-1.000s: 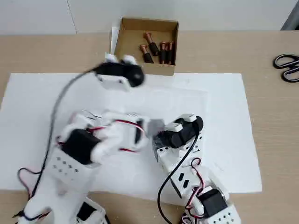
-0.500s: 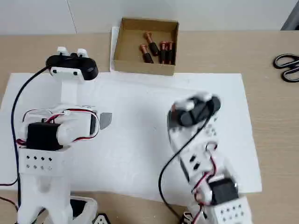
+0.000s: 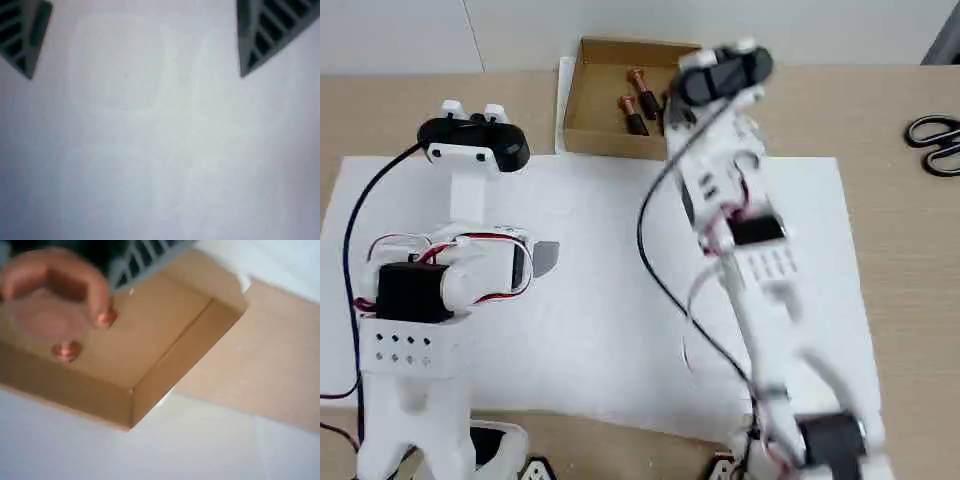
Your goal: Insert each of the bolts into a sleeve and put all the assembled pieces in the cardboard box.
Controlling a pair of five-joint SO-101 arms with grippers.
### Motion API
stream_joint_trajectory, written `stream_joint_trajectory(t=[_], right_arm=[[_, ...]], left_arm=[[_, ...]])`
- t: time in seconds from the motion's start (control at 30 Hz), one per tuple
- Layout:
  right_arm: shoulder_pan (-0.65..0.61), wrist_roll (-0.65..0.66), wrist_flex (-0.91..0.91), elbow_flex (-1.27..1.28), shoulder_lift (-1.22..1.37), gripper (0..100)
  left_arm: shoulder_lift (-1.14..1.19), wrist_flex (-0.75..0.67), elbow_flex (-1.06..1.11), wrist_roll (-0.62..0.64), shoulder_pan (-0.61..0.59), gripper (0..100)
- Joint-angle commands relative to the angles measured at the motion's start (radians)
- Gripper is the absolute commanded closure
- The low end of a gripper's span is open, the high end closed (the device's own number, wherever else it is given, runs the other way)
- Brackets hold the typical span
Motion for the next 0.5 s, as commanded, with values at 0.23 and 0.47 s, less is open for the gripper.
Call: stream_joint_trajectory(t=[0.23, 0.47], right_arm=[[0.004, 0.008, -0.254, -0.608, 0.668, 99.5], [0.002, 0.009, -0.254, -0.795, 0.923, 99.1]], left_arm=[[-0.002, 0.006, -0.044, -0.003, -0.005, 75], [-0.002, 0.006, -0.042, -0.003, -0.005, 75]])
